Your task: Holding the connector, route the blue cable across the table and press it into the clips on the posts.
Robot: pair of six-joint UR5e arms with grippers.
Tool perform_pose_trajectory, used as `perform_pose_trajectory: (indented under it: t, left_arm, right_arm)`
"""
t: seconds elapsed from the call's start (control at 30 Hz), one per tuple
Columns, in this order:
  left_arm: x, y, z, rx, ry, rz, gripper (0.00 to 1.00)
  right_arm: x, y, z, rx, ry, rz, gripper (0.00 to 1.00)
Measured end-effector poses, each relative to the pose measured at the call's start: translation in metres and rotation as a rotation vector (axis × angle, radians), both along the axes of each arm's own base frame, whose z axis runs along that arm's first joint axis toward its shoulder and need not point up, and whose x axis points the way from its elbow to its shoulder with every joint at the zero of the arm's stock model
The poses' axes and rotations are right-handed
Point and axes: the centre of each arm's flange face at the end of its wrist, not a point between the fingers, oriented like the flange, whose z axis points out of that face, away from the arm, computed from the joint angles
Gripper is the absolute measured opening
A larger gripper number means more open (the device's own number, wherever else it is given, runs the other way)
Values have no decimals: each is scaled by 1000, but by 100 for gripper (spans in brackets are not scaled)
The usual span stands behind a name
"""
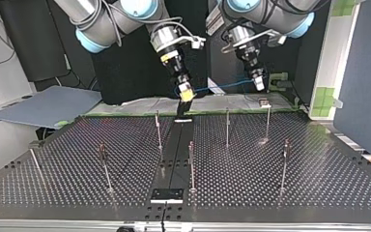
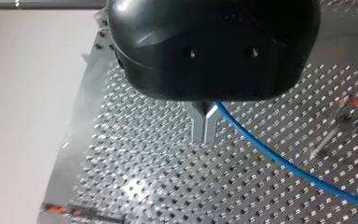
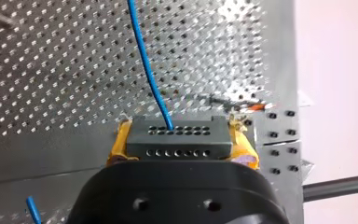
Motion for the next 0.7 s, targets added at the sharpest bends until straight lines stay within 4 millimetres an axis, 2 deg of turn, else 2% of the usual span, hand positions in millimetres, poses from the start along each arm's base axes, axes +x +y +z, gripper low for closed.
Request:
perform_pose_trajectory:
  t: [0.17,0.5,0.7]
  left_arm:
    - [6,12,17,-2,-14,3,0]
    - [18,36,59,-12,-61,3,0]
    - [28,52,77,-16,-87,31,0]
  right_arm:
    - [9,-5,5,12,12,5,0]
    - [32,-13,-13,61,70,19,0]
    - [44,-18,-9,70,76,26,0]
